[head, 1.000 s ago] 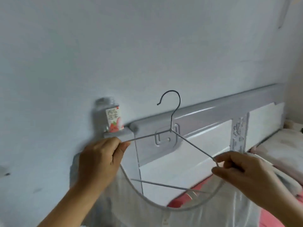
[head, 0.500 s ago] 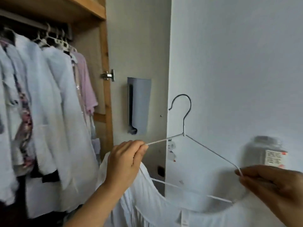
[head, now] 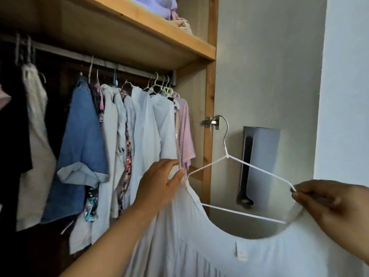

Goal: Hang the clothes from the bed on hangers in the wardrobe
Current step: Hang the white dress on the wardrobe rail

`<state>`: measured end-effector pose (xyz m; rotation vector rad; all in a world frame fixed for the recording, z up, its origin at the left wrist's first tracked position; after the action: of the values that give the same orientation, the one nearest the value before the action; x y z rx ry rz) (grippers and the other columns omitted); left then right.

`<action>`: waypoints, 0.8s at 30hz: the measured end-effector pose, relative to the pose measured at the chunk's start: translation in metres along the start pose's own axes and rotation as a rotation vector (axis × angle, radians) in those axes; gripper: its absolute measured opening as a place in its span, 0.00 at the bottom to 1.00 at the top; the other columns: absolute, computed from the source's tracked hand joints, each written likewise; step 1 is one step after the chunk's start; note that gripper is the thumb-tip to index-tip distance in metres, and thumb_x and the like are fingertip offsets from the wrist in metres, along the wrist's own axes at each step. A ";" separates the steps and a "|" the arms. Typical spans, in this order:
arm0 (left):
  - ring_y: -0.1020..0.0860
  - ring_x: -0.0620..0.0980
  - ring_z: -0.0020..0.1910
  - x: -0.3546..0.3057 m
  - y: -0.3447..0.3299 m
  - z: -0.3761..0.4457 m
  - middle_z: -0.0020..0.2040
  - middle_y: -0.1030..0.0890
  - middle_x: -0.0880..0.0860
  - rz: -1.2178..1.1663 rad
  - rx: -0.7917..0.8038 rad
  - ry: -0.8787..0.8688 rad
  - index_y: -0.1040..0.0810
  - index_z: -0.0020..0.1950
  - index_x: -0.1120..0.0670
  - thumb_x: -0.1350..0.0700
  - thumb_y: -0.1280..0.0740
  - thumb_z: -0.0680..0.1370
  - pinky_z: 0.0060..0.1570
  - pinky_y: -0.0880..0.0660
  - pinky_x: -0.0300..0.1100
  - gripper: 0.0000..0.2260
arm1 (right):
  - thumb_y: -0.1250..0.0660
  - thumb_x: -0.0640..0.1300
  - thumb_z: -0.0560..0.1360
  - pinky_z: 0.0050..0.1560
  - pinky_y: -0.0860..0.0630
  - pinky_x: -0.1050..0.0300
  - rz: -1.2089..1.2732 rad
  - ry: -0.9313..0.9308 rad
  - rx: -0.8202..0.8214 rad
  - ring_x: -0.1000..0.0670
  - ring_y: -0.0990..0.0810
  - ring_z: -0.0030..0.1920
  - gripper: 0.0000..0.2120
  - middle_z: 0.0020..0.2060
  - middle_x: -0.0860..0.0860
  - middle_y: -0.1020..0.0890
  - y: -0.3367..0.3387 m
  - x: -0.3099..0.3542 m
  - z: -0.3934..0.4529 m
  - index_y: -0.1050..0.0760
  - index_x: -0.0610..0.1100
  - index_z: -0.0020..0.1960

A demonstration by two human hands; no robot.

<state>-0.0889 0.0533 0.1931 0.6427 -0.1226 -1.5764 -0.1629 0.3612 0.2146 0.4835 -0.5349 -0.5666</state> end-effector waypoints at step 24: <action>0.44 0.49 0.74 0.189 -0.030 0.181 0.71 0.33 0.50 0.760 0.072 0.116 0.52 0.77 0.49 0.33 0.62 0.72 0.64 0.72 0.61 0.37 | 0.31 0.43 0.69 0.43 0.28 0.53 0.069 0.184 -0.209 0.40 0.23 0.48 0.08 0.43 0.46 0.18 -0.124 0.096 0.247 0.20 0.53 0.46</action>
<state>-0.1949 -0.1751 0.2689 0.6404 -0.2989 -0.8042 -0.2859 0.1418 0.3644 0.3133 -0.3117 -0.5001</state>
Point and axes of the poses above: each hand's wrist, its own z-axis towards the middle knuckle, its own y-axis out of the back of the hand, x = y × z, the point moved 3 cm from there along z, towards the middle knuckle
